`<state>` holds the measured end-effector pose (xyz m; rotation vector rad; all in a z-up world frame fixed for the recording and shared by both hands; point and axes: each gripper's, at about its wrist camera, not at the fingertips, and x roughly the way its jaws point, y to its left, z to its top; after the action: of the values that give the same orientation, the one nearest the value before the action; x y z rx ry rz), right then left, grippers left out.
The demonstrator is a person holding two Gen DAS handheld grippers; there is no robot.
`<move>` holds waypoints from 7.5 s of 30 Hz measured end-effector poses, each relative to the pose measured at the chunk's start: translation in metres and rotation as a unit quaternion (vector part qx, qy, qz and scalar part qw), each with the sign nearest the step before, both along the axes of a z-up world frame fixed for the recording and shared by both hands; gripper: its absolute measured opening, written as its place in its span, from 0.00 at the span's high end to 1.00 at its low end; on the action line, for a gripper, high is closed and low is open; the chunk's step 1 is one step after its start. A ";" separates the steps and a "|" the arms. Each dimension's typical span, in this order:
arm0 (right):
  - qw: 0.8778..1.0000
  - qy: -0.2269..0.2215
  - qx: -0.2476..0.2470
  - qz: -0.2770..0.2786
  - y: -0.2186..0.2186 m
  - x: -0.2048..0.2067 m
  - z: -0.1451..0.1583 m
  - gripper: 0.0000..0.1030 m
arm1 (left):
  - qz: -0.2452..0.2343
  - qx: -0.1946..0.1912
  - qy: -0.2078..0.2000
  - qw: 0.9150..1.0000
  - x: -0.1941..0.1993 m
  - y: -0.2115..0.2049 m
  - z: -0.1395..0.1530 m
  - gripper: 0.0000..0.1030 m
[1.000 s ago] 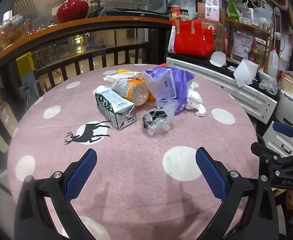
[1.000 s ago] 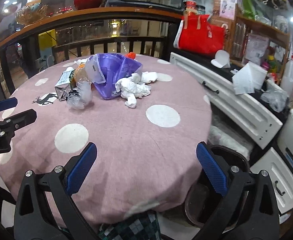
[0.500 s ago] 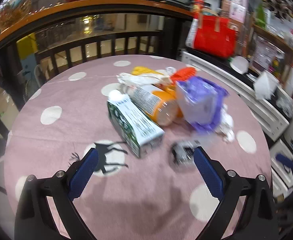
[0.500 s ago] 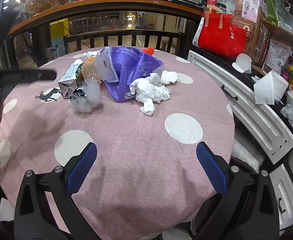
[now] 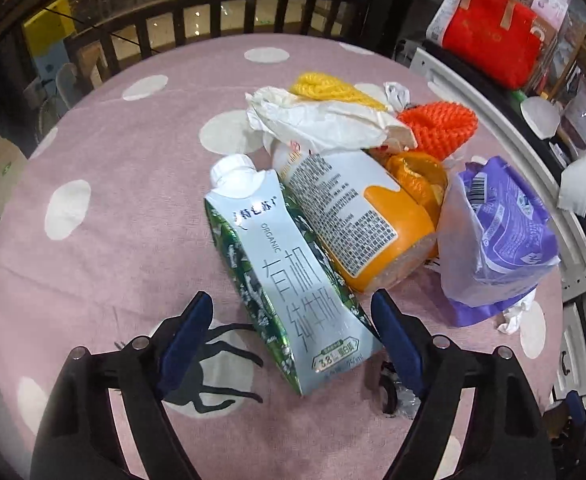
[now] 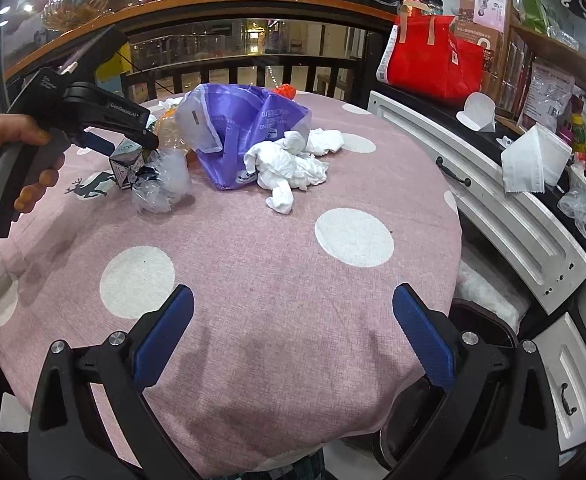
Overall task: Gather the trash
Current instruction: 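Grasp the green milk carton with the left tool while the right tool grasps the clear plastic bag, then carry the clear bag over the black bin and open the right tool, then move the milk carton over the bin and open the left tool, then return both tools to the table toward the remaining trash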
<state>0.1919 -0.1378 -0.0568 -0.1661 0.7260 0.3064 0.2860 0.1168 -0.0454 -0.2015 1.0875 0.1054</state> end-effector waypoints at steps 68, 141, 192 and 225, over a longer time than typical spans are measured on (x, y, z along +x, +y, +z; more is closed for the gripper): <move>0.988 0.060 0.032 0.141 0.125 0.043 0.012 0.46 | 0.018 -0.034 -0.174 0.984 -0.136 0.034 0.014 0.51; 0.924 0.175 -0.037 -0.339 -0.291 0.021 -0.128 0.25 | -0.374 -0.077 -0.061 0.922 -0.097 -0.376 -0.060 0.51; 0.924 0.038 0.035 -0.379 -0.311 -0.047 -0.032 0.18 | -0.437 -0.046 -0.041 0.897 -0.111 -0.408 -0.055 0.16; 0.997 0.056 0.056 -0.015 -0.048 0.061 0.010 0.18 | -0.174 -0.059 -0.177 0.967 -0.104 -0.118 0.026 0.07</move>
<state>0.2525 -0.1862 -0.0463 -0.0321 0.8200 0.3294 0.1819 -0.0013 -0.0196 -0.1256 0.7574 -0.3024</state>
